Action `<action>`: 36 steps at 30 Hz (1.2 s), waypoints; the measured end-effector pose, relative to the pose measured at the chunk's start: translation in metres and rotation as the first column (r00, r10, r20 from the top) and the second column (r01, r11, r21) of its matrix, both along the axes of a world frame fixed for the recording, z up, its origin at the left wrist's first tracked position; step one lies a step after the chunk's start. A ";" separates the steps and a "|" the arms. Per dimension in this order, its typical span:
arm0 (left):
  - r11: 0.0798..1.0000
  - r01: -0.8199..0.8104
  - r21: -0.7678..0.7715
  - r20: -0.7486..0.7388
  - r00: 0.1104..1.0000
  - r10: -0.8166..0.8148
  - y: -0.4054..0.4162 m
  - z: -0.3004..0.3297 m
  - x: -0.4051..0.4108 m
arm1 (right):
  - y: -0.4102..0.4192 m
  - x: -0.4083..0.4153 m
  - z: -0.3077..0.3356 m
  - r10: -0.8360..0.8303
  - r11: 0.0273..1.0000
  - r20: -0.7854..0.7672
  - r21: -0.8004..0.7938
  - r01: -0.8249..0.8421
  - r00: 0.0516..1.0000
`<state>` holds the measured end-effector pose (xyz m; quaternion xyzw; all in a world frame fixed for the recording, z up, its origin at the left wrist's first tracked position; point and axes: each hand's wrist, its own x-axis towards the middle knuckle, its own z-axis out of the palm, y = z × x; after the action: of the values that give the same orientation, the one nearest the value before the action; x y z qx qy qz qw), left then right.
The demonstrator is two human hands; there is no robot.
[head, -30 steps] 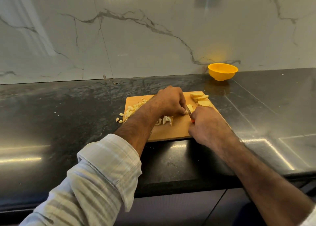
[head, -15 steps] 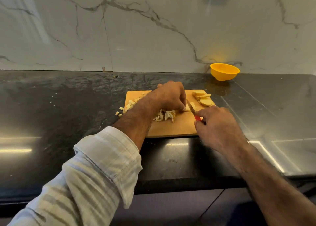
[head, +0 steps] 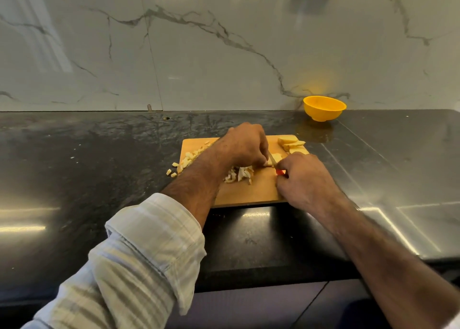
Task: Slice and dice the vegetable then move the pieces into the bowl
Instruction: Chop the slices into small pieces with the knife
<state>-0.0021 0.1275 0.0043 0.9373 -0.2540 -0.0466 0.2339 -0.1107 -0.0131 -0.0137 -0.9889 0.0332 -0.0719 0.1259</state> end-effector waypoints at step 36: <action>0.992 -0.069 -0.105 0.347 0.933 0.101 0.026 -0.008 0.026 | -0.023 -0.017 -0.005 -0.066 0.996 0.000 0.062 0.066 0.998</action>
<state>0.0238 0.1534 -0.0034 0.9291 -0.2526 0.1433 0.2290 -0.1275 -0.0358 -0.0189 -0.9828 0.0680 -0.0761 0.1539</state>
